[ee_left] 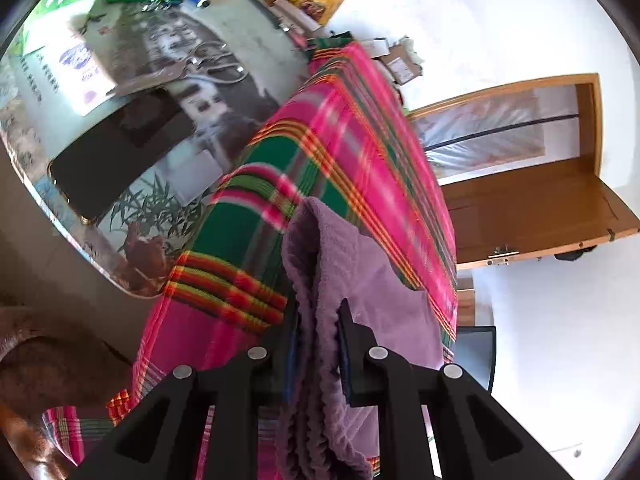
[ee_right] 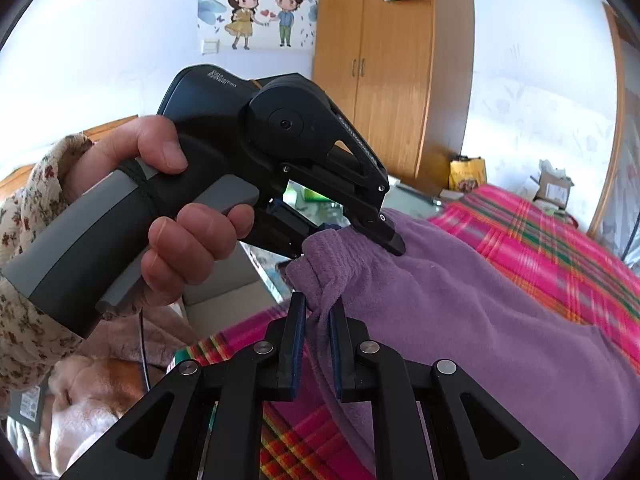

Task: Fold clothes
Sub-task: 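Lift the purple waistband with both tools, raising it off the bed, then carry the held waistband over the sweatpants legs with both tools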

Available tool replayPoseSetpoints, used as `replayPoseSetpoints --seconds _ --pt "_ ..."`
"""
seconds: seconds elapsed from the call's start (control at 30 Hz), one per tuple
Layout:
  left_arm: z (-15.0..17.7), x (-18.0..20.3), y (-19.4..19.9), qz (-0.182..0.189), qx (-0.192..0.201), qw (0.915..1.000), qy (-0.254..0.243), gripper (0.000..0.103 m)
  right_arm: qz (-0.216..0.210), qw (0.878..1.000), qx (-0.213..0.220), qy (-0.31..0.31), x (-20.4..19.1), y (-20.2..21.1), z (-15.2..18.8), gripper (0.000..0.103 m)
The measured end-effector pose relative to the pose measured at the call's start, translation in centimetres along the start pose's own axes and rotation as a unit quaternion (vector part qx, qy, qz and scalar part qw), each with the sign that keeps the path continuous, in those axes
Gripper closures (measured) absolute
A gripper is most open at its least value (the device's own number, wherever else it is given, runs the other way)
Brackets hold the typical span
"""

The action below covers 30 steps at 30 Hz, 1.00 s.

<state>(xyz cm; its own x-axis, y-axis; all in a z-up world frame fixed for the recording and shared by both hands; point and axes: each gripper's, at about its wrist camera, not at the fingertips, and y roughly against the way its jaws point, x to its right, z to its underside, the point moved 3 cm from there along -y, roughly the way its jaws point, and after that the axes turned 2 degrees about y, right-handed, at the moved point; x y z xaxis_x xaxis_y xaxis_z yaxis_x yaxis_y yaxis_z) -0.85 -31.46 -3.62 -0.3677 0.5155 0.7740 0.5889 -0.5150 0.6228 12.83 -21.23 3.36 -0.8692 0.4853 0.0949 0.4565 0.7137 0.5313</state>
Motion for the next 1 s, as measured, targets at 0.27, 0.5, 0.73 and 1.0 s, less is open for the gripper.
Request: replayPoseSetpoints --seconds 0.27,0.5,0.73,1.0 --pt "0.5 3.8 0.5 -0.023 0.009 0.9985 -0.05 0.086 -0.002 0.999 0.025 -0.025 1.4 1.2 -0.2 0.091" --pt "1.3 8.2 0.2 -0.031 0.017 0.9953 -0.089 0.085 0.006 0.997 0.058 -0.059 3.8 3.5 -0.8 0.091" --pt "2.7 12.9 -1.4 -0.023 0.008 0.9916 -0.127 0.085 0.027 0.992 0.084 -0.089 6.4 6.9 -0.3 0.091" --pt "4.9 16.5 -4.8 -0.026 -0.023 0.9865 -0.16 0.084 0.061 0.986 0.09 -0.124 9.2 10.2 1.7 0.091"
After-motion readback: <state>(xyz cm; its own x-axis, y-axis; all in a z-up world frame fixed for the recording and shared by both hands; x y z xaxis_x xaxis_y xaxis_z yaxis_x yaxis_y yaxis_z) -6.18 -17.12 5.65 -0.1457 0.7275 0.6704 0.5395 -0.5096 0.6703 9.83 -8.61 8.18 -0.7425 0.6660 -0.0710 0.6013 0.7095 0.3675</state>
